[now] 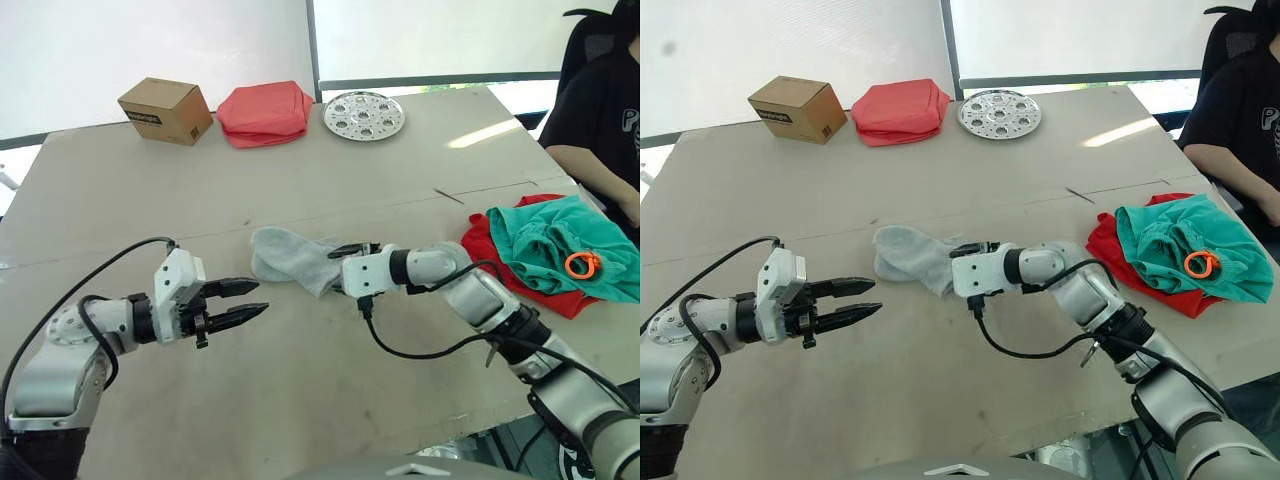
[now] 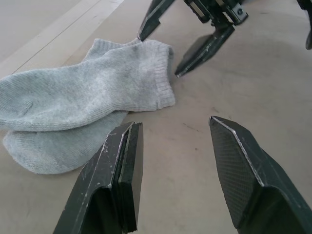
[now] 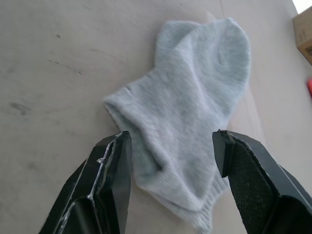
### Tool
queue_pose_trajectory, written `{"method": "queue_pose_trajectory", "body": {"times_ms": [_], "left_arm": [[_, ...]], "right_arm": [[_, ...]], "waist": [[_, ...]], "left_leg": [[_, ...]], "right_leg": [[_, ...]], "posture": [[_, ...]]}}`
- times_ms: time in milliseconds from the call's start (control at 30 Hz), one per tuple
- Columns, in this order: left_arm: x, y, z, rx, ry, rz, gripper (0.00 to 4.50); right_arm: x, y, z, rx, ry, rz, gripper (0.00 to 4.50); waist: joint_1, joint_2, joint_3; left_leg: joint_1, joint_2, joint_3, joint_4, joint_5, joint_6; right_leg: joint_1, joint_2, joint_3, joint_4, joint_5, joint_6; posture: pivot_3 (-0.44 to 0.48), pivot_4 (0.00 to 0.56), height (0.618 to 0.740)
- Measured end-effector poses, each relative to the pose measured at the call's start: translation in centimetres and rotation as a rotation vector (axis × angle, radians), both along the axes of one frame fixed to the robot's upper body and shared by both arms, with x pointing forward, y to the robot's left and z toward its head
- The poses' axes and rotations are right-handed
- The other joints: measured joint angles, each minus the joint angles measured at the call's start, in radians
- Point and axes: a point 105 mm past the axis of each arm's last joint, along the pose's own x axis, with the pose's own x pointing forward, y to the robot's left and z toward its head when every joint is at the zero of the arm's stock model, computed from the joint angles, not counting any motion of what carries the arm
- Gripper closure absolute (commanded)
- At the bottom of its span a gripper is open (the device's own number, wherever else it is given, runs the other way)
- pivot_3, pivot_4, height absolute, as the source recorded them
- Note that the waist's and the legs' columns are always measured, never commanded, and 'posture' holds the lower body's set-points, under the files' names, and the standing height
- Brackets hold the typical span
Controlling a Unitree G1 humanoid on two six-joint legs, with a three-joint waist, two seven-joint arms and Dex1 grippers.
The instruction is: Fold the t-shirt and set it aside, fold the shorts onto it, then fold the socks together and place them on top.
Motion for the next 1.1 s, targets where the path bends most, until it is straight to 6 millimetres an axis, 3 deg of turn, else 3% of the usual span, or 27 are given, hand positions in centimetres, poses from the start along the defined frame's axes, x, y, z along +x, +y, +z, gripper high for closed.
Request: {"method": "queue_pose_trajectory", "body": {"times_ms": [233,433,567,833,1100], "left_arm": [[-0.4,-0.3,-0.9,-0.022,0.008,0.011,2.11],[-0.9,-0.2,-1.5,-0.019,-0.007,0.017,2.11],[-0.8,0.1,-1.9,-0.019,-0.017,0.045,2.11],[1.3,1.4,-1.3,-0.072,-0.058,0.169,2.11],[3.2,1.8,-0.7,-0.065,-0.134,0.233,2.11]], "right_arm": [[0.9,1.0,-0.7,-0.056,0.014,0.006,1.78],[1.1,1.5,-1.6,-0.072,0.064,0.008,4.4],[1.0,1.3,-1.0,-0.013,0.155,-0.016,4.4],[-1.2,1.2,4.4,0.306,0.537,-0.001,4.4],[-0.9,0.6,4.4,0.3,0.634,-0.024,4.4]], "waist": [[-0.002,0.001,0.0],[-0.003,0.001,0.0],[0.0,0.001,0.0],[-0.001,0.001,0.0],[0.001,0.001,0.0]], "left_leg": [[0.0,0.0,0.0,0.0,0.0,0.0],[0.001,0.0,0.0,0.0,0.0,0.0],[0.001,0.0,0.0,0.0,0.0,0.0],[0.001,0.0,-0.001,0.0,-0.002,0.003],[0.0,0.0,-0.001,0.0,0.0,0.0]], "right_leg": [[0.0,0.001,0.001,0.0,0.0,0.0],[0.0,0.001,0.001,0.0,0.0,0.0],[0.0,0.001,0.001,0.0,0.0,0.0],[0.0,0.001,0.001,0.001,0.0,0.0],[0.0,0.001,0.001,0.001,0.0,0.0]], "posture": [[0.0,0.15,0.74],[0.0,0.15,0.74],[0.0,0.15,0.74],[0.0,0.15,0.74],[0.0,0.15,0.74]]}}
